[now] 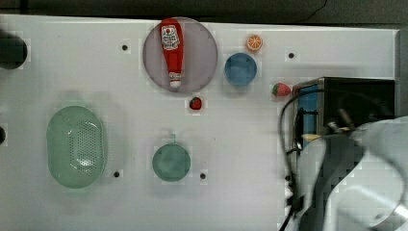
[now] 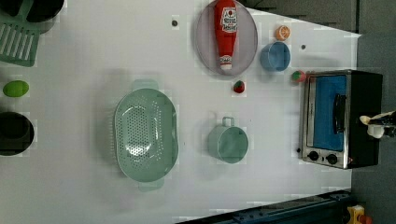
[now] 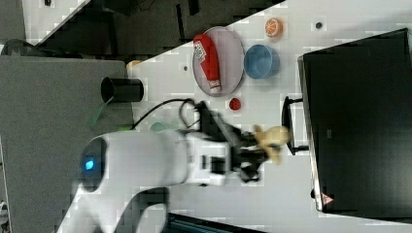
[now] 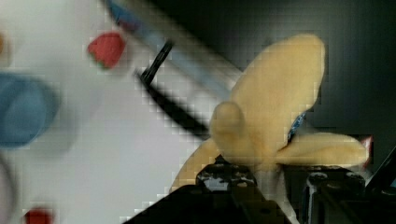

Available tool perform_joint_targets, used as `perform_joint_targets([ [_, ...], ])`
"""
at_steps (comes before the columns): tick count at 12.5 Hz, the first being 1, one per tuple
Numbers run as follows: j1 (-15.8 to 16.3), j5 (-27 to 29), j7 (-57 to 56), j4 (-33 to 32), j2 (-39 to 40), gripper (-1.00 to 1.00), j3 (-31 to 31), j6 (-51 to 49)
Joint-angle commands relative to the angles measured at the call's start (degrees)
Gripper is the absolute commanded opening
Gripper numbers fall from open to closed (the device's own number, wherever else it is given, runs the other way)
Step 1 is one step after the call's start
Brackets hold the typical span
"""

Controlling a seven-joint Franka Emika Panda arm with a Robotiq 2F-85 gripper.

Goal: Pick banana from table and place on oven.

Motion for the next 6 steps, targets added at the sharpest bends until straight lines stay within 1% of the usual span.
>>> perform_joint_targets([
  [1, 0.03, -0.46, -16.51, 7.92, 3.76, -0.48, -2.61, 0.63],
  [3, -0.27, 1.03, -21.27, 10.19, 8.67, -0.48, -4.5, 2.63],
  [5, -0.83, 6.72, -21.31, 10.17, 11.82, -0.48, -5.78, 3.81],
  [6, -1.11, 8.21, -21.51, 10.19, 12.79, -0.48, -6.18, 3.82],
])
